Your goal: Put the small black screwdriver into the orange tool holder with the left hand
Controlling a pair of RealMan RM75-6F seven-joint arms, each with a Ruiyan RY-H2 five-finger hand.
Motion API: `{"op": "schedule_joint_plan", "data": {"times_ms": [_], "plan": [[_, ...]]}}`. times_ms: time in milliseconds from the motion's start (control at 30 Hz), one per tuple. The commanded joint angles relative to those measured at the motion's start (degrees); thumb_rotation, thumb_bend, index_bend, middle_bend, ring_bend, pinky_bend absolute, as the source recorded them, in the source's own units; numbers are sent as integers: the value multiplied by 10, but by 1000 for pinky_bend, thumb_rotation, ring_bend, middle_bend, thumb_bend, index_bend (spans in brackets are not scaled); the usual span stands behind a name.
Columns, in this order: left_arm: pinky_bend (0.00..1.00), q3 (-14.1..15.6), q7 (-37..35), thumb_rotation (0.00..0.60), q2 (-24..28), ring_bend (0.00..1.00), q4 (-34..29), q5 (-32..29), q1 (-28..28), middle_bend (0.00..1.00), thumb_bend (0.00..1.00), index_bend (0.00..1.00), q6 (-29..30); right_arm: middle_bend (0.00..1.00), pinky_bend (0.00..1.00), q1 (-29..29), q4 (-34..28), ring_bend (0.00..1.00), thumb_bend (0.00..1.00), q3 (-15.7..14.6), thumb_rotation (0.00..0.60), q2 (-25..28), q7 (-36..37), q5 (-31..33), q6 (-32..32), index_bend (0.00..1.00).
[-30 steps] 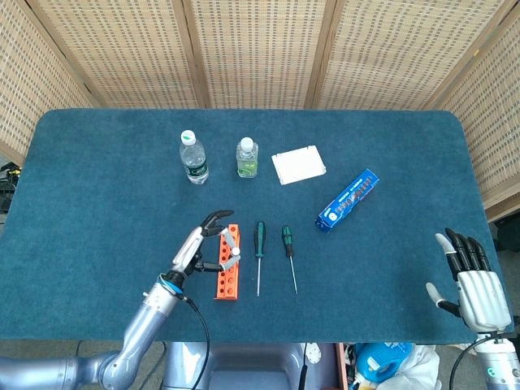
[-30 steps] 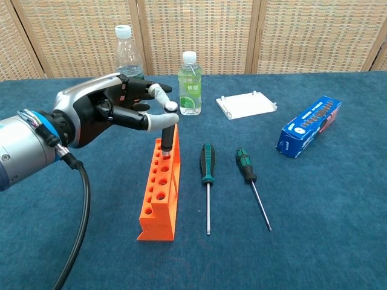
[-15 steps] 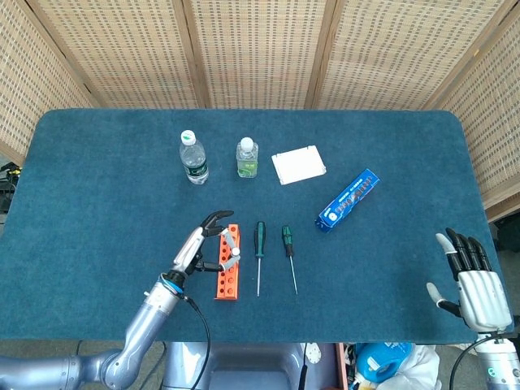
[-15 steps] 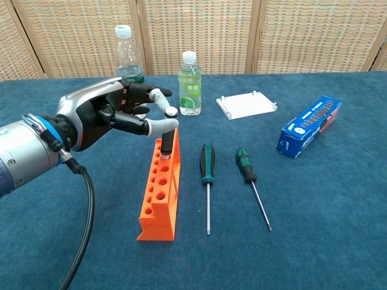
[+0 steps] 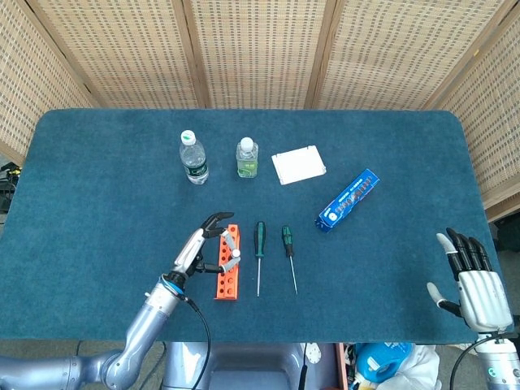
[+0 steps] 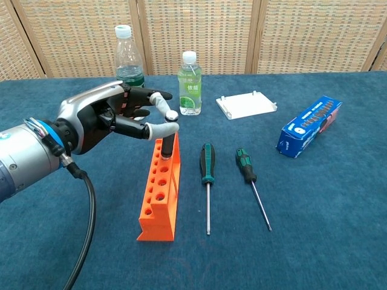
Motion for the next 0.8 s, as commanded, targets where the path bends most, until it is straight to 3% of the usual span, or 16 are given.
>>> {"op": "schedule_joint_plan", "data": {"times_ms": [33,800], "plan": [[0,1,-1,600,0,0,0,0,1,136,405,718,0,0,0,0,0,0,282,0,600,0,0,0,0,0],[0,-2,-21,600,6,0,8,1,8,136,405,718,-9,0,0,-1,0,0,282,0,600,0,-2,0,1,0]]}}
